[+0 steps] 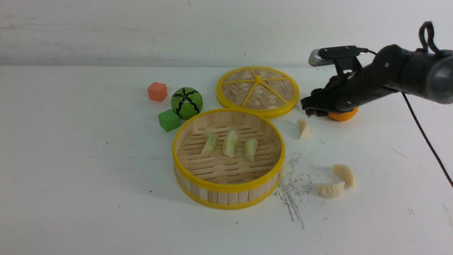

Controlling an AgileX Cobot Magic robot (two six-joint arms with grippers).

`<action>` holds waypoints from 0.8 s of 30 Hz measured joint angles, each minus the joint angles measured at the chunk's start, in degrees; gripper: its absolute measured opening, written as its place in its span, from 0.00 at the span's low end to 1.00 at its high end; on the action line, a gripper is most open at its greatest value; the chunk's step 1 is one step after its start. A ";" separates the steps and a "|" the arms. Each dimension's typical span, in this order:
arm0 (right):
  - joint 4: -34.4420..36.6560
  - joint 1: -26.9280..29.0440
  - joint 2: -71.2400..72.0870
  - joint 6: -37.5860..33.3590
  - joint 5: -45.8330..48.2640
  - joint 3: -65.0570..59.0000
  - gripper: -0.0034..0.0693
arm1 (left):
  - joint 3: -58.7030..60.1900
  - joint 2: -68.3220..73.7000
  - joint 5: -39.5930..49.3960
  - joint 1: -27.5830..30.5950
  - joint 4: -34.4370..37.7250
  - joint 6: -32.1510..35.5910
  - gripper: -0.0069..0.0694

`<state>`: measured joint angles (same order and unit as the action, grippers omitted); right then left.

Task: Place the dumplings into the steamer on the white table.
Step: 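Reach for and grasp a dumpling lying on the table beside the steamer, then place the dumpling in the bamboo steamer basket with the right gripper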

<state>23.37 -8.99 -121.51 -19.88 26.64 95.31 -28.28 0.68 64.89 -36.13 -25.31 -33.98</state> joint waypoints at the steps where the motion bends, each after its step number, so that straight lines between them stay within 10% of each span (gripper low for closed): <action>1: 0.00 -0.27 -1.31 0.00 -0.71 0.70 0.50 | 0.10 0.87 -0.08 0.00 0.00 0.70 0.07; 7: -0.15 -1.53 -7.02 -0.08 -4.38 2.47 0.49 | 2.11 4.18 -7.07 -0.44 -1.60 1.43 0.07; 13: -0.51 -1.61 -9.25 -0.02 -6.41 3.27 0.25 | 10.28 5.21 -19.41 -0.44 -6.99 -2.16 0.07; 24: -0.68 -1.79 -4.70 -0.02 0.86 3.08 0.24 | 10.95 5.27 -20.56 -0.44 -8.75 -2.59 0.07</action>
<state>22.69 -10.78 -126.21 -19.89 27.51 98.38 -17.33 5.95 44.33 -36.57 -34.06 -36.57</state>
